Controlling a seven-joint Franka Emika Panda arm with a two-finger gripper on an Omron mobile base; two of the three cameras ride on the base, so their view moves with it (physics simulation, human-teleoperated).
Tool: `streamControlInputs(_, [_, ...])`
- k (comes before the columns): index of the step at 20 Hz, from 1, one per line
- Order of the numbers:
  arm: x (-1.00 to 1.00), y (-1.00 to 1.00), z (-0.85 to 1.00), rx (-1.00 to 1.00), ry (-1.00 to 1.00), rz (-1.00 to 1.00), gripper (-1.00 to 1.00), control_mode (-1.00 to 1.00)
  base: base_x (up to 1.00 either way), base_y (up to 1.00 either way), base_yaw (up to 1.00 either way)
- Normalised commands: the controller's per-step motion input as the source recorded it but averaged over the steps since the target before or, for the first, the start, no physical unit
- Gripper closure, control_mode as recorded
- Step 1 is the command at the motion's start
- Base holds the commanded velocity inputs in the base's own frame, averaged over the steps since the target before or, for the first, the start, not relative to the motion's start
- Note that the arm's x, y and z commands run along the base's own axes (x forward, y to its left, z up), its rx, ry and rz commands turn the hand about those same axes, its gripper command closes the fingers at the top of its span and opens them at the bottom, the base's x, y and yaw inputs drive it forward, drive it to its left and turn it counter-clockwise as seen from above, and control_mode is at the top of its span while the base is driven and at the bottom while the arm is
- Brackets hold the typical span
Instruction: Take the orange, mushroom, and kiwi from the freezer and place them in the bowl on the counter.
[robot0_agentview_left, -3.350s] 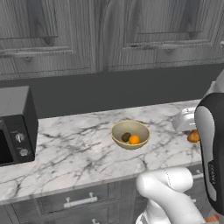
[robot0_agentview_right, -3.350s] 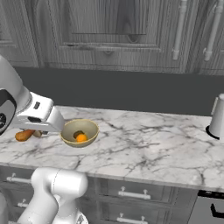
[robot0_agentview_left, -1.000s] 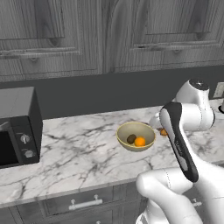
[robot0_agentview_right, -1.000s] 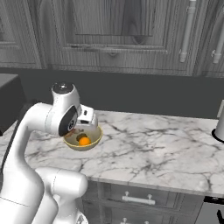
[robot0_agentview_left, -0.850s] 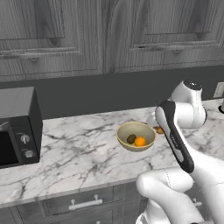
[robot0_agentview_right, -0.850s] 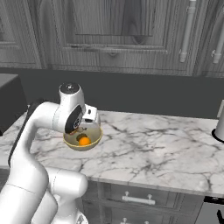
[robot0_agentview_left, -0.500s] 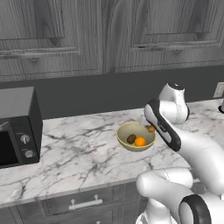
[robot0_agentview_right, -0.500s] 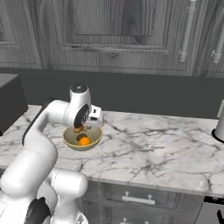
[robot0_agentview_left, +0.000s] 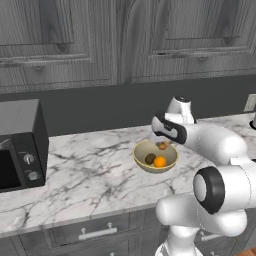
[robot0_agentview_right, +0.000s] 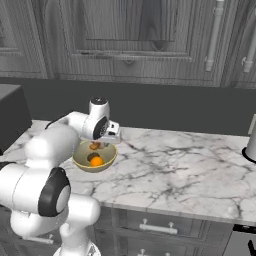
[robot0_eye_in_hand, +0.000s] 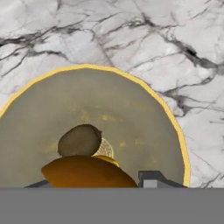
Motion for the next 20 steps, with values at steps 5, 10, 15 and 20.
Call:
streamControlInputs(5, [0.06,0.05,-0.53,0.00,0.01,0.00,1.00,-1.00,0.00,0.00,0.00])
streamControlInputs(10, [0.05,0.02,-0.44,0.00,0.00,0.00,1.00,-1.00,0.00,0.00,0.00])
streamControlInputs(15, [0.14,0.05,-0.30,0.00,0.00,0.00,1.00,-1.00,0.00,0.00,0.00])
streamControlInputs(20, [0.15,0.03,-0.11,0.00,-0.04,0.00,-1.00,-1.00,0.00,0.00,0.00])
